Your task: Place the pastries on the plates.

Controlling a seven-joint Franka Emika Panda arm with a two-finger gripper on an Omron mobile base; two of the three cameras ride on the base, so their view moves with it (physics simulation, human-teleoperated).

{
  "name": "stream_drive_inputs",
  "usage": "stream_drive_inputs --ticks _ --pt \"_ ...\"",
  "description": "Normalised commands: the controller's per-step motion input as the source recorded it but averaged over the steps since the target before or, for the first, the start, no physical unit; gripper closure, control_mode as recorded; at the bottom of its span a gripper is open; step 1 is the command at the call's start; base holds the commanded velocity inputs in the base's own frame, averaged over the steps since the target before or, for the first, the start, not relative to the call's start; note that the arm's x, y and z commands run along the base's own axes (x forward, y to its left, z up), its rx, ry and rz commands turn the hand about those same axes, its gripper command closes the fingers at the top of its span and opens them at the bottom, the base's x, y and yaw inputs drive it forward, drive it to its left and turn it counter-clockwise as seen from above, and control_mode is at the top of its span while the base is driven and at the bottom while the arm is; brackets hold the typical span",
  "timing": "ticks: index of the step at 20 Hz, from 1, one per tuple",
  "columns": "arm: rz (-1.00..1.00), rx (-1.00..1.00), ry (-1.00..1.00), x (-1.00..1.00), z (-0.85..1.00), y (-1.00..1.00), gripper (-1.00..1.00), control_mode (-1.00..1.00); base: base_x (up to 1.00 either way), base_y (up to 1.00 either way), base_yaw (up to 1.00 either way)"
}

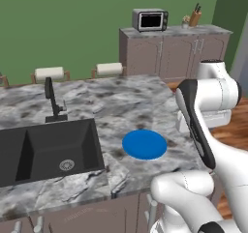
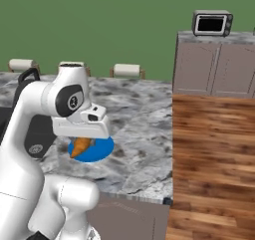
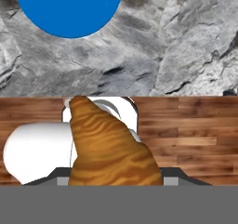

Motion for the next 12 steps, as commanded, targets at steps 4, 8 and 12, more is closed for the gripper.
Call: stream_drive_inputs --ticks 4,8,12 --pt "0.0 0.0 0.0 0.14 -0.01 0.0 1.0 -1.0 0.15 0.0 0.0" --pt "0.0 0.0 -0.02 0.82 -0.21 0.33 1.0 -1.0 0.0 0.0 0.0" --pt "0.0 0.04 -0.05 0.86 -0.28 0.19 1.0 -1.0 0.0 0.0 0.0"
